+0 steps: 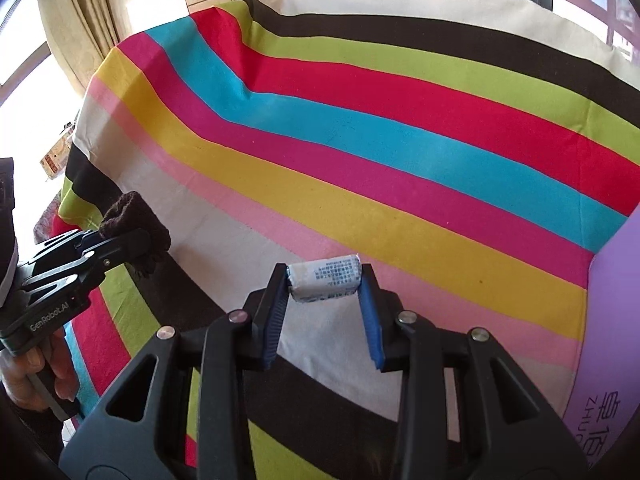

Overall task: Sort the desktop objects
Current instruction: 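Carry the brown cuff and white packet over the lavender box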

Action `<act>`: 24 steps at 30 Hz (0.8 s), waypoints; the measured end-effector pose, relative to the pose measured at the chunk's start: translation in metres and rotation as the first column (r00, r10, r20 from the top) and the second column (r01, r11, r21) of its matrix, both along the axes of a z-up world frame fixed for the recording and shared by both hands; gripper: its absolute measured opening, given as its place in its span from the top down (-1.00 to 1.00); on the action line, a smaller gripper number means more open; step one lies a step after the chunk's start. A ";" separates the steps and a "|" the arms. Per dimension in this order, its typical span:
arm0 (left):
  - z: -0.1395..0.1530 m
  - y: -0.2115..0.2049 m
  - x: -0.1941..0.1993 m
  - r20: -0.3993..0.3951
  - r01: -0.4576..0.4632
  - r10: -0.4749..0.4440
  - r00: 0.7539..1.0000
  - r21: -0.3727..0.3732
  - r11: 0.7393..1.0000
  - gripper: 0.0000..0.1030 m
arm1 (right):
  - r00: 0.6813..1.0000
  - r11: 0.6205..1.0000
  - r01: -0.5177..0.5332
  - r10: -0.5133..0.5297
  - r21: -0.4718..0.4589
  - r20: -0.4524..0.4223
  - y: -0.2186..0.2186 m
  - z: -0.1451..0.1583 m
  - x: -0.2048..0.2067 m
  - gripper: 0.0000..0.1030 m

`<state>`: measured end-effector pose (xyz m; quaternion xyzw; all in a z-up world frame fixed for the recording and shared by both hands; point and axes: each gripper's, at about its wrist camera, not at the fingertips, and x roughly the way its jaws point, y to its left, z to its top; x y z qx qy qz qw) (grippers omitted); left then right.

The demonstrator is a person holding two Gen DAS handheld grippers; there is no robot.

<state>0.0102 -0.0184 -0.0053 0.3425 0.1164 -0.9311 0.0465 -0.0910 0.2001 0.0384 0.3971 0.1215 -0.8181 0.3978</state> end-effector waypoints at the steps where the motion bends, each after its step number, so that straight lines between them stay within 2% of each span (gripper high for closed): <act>1: 0.001 0.000 0.001 -0.008 -0.002 0.002 1.000 -0.004 1.000 0.51 | 1.000 1.000 0.004 -0.004 -0.012 -0.012 0.004 0.006 0.005 0.26; 6: 0.006 0.006 0.010 -0.038 0.002 -0.003 0.999 -0.030 1.000 0.51 | 0.998 0.998 0.021 -0.025 -0.051 -0.066 0.027 0.030 0.037 0.26; 14: 0.017 0.022 0.040 -0.069 0.054 -0.055 0.996 -0.019 0.998 0.51 | 0.983 0.992 0.090 -0.103 -0.086 -0.153 0.060 0.063 0.087 0.26; 24: 0.043 0.059 0.046 -0.114 0.151 -0.155 0.981 -0.038 0.988 0.51 | 0.946 0.966 0.224 -0.247 -0.130 -0.210 0.121 0.090 0.104 0.26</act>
